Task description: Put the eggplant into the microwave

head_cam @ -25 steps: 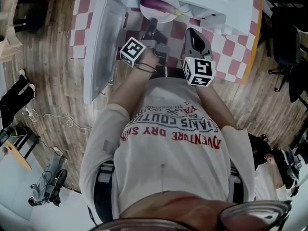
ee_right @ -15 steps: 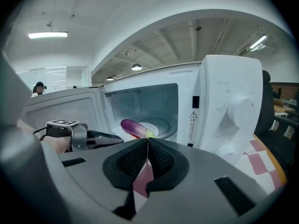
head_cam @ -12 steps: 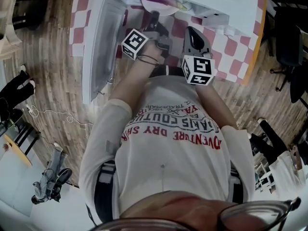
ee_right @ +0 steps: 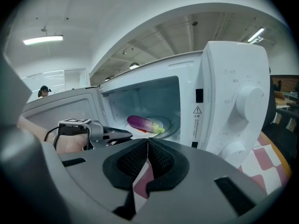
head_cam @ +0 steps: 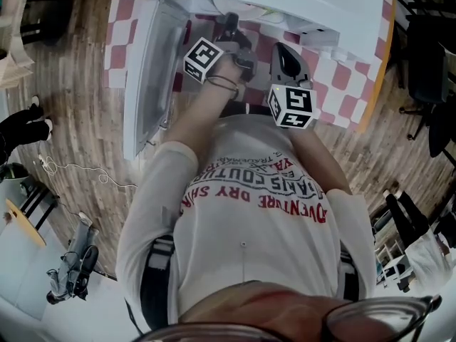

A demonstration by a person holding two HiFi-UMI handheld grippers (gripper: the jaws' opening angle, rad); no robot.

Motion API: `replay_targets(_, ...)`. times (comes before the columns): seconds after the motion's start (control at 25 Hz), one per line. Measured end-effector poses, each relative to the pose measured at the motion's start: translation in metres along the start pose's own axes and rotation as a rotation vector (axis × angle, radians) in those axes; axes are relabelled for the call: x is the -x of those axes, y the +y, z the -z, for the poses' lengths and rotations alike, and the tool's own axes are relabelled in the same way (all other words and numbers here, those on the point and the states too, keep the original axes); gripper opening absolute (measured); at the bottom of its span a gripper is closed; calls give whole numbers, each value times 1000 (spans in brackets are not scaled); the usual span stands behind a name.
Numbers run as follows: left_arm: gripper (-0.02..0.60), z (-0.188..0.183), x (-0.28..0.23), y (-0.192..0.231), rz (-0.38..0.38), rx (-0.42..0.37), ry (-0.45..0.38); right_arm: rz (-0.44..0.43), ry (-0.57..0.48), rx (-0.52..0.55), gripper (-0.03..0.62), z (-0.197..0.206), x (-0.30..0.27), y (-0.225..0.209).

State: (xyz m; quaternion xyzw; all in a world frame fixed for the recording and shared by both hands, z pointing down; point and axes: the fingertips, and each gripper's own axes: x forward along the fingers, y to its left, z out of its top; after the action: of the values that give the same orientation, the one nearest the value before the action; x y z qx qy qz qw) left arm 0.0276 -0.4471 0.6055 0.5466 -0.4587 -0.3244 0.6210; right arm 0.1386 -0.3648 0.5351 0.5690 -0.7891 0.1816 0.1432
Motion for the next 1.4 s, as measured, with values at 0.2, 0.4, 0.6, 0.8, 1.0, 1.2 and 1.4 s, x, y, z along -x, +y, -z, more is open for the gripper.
replay_targets(0.2,31,-1,6,-6,0,1,-1,2,-4,4,26,-6,1,9)
replay_targets(0.4,31,-3,22,-10,-6,-12,8,1,2,-12,26,-6,10,23)
replay_targets(0.6,32,-2,17,-15,23,-16,31,-6,2,-14,26,-6,5,22)
replay_targets(0.8,89,0,15,-21,28,-38,58,-2,8,-22,26,-3,4,23)
replay_targets(1.0,224,6,12,-28,37,-51,73,-1,16,-20,26,-1,5,21)
replay_targets(1.2,268,7,17,-19,-1,-8,83,-4,12,-18,26,-1,1,22)
replay_targets(1.4,150,8,22,-13,-38,-51,119,3,4,-22,26,-1,-4,20)
